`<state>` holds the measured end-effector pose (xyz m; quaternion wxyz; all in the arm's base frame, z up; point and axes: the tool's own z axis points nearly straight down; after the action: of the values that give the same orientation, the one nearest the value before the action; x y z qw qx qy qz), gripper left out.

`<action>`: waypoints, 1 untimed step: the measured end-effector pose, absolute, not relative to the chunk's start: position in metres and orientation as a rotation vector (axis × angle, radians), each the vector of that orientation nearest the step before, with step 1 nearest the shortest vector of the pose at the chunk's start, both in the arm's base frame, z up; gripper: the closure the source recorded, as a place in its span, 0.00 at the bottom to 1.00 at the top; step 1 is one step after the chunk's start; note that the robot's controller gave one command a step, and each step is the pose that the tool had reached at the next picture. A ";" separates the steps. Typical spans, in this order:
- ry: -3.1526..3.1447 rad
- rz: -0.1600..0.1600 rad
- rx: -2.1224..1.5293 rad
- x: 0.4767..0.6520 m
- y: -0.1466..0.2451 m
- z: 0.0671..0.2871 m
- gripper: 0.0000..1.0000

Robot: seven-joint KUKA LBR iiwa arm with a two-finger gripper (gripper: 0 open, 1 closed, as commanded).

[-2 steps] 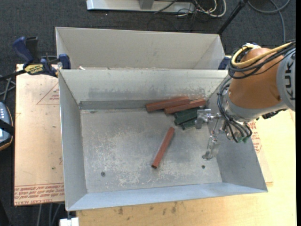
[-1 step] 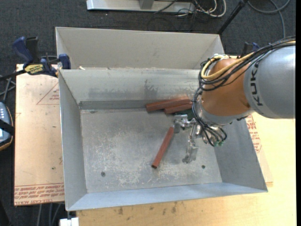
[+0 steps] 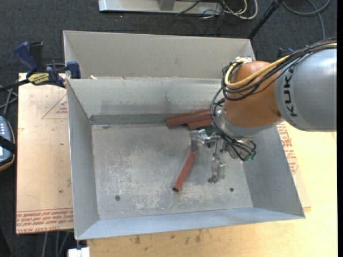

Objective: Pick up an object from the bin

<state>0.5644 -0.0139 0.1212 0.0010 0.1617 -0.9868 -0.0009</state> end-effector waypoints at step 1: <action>-3.080 -0.001 0.638 0.561 0.002 0.123 0.00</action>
Offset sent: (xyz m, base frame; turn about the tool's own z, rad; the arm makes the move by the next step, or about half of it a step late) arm 0.0112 0.0367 -0.0512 -0.2793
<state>0.5613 0.0022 0.1231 -0.0021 0.2029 -0.9792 -0.0002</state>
